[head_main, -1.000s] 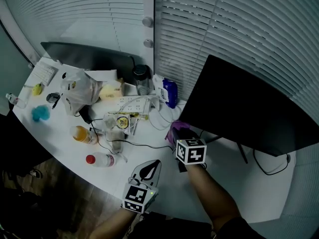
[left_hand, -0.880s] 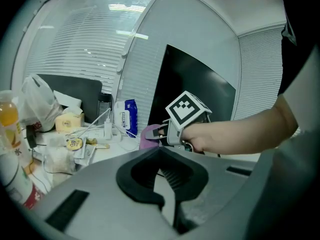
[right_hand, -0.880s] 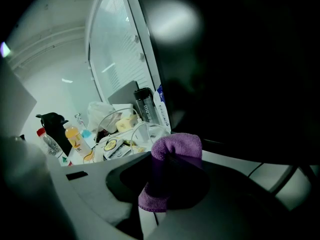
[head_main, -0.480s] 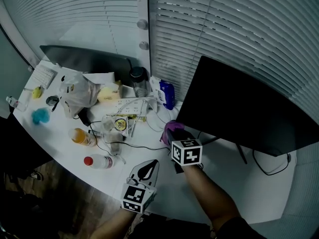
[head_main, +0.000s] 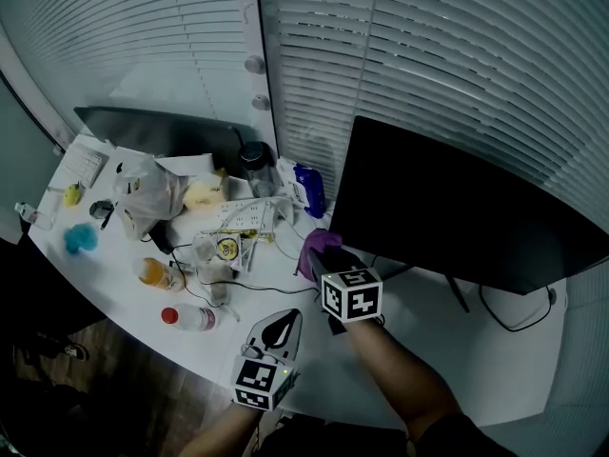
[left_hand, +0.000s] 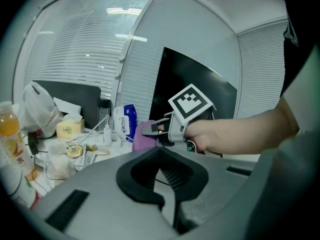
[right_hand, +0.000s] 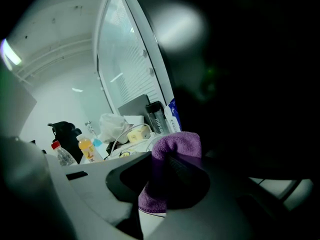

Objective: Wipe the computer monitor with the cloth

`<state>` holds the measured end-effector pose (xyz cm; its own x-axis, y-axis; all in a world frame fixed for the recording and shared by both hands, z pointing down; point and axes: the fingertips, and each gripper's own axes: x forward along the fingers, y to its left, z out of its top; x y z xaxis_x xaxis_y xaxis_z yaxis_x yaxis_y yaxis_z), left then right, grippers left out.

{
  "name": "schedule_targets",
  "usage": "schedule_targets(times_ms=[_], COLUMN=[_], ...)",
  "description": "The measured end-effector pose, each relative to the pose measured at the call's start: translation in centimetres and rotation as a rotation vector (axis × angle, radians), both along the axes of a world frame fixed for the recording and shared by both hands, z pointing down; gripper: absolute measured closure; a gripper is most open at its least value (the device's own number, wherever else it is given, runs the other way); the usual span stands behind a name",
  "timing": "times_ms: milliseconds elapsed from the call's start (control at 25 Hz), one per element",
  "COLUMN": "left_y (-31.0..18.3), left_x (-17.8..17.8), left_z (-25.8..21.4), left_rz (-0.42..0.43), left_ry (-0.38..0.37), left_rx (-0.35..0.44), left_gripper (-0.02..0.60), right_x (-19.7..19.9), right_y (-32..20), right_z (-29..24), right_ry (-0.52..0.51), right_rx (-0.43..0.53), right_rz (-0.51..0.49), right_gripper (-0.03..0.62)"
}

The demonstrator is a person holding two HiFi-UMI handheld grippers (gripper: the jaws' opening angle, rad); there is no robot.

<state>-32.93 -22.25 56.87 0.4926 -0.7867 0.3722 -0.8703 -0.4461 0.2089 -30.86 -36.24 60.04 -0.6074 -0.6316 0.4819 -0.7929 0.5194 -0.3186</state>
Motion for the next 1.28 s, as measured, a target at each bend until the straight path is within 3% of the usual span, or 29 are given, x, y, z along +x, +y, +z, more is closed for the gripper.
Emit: schedule_targets(times_ms=[520, 1280], left_y=[-1.7, -3.7], left_x=[-0.4, 1.2], left_z=[-2.8, -9.9], left_rz=[0.023, 0.055], left_ry=[0.008, 0.017], left_rx=[0.061, 0.199], left_gripper=[0.577, 0.577], right_x=[-0.3, 0.7], right_y=[-1.2, -1.7], right_z=[-3.1, -17.8], right_ry=[-0.01, -0.089], right_rx=[0.021, 0.218], right_rz=[0.019, 0.009], right_gripper=[0.499, 0.499])
